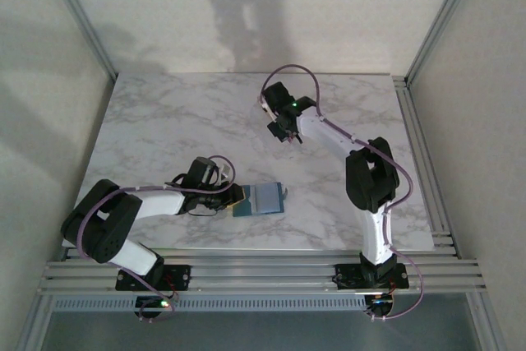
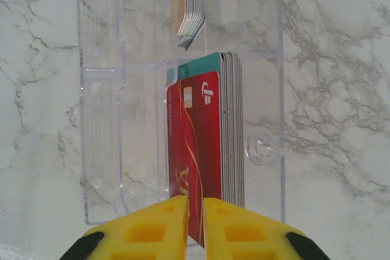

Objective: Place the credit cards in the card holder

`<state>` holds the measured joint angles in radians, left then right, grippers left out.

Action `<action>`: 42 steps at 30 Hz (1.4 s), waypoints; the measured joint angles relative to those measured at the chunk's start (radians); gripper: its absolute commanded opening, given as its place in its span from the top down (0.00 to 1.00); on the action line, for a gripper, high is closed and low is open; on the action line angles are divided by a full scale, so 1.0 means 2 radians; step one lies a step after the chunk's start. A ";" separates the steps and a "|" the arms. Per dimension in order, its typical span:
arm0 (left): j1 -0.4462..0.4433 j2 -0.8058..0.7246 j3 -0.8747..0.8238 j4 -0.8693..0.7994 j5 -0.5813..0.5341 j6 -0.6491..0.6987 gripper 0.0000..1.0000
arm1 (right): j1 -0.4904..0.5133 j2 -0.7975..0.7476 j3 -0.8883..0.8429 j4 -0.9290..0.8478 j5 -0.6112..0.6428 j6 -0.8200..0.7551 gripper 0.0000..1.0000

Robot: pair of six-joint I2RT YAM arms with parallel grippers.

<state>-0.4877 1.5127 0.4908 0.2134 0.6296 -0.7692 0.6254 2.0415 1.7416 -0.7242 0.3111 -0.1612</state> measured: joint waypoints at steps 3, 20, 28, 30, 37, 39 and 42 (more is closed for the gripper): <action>-0.001 0.004 0.004 0.000 0.001 0.000 0.71 | -0.005 0.012 0.006 -0.016 -0.010 0.007 0.78; -0.001 0.018 0.016 0.001 0.005 0.002 0.72 | -0.007 0.004 0.023 -0.031 0.027 0.023 0.42; -0.001 0.023 0.021 0.000 0.007 0.004 0.72 | -0.007 0.017 0.046 -0.033 0.082 0.009 0.36; -0.001 0.023 0.021 -0.001 0.007 0.006 0.72 | -0.007 0.032 0.049 -0.032 0.092 0.006 0.33; -0.001 0.023 0.021 -0.001 0.007 0.006 0.72 | -0.003 0.068 0.049 -0.040 0.128 -0.004 0.34; -0.001 0.023 0.021 -0.001 0.007 0.006 0.71 | 0.000 0.067 0.050 -0.040 0.141 -0.005 0.35; -0.001 0.023 0.019 0.003 0.007 0.006 0.72 | 0.005 0.067 0.050 -0.040 0.162 -0.006 0.35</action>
<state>-0.4900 1.5581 0.5285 0.2199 0.6434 -0.7582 0.6350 2.1761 1.8416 -0.8047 0.6346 -0.1722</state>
